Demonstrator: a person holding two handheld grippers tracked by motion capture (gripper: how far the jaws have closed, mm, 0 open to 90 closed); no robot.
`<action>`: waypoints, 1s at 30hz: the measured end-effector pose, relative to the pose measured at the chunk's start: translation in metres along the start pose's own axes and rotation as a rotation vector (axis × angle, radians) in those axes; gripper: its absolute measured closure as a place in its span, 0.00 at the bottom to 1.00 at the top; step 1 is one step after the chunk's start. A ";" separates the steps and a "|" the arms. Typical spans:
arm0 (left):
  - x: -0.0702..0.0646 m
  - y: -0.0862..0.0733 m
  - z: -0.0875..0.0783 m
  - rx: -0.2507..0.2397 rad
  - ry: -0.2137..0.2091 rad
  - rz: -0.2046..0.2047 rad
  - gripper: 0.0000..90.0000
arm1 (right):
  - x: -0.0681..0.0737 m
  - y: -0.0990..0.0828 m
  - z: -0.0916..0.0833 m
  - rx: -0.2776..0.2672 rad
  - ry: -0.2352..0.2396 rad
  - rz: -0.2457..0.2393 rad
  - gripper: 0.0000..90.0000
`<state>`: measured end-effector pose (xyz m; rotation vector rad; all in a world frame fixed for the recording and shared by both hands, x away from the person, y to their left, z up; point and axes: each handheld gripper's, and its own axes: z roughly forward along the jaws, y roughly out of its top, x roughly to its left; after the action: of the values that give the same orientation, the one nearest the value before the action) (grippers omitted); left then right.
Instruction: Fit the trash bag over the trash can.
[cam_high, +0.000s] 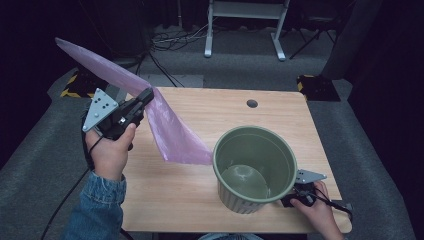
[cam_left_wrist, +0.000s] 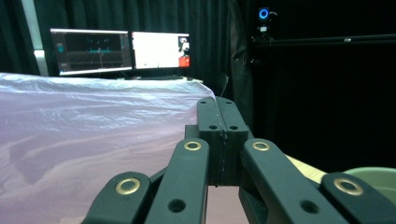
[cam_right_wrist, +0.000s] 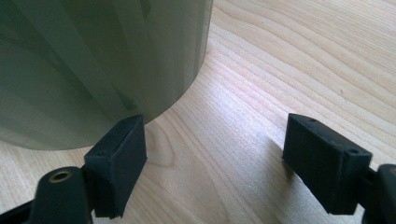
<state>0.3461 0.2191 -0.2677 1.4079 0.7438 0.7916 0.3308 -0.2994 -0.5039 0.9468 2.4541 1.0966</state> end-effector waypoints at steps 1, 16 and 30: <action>-0.001 0.003 0.001 -0.003 -0.003 0.007 1.00 | 0.000 0.000 0.000 0.000 0.000 0.000 0.24; -0.017 0.034 0.015 -0.016 -0.086 0.061 1.00 | 0.000 0.000 0.000 -0.001 -0.002 0.001 0.24; -0.022 0.056 0.035 0.075 -0.309 0.119 1.00 | -0.001 0.000 0.000 0.000 -0.005 0.002 0.24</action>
<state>0.3615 0.1818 -0.2108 1.6087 0.4581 0.6215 0.3313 -0.2999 -0.5039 0.9514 2.4500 1.0931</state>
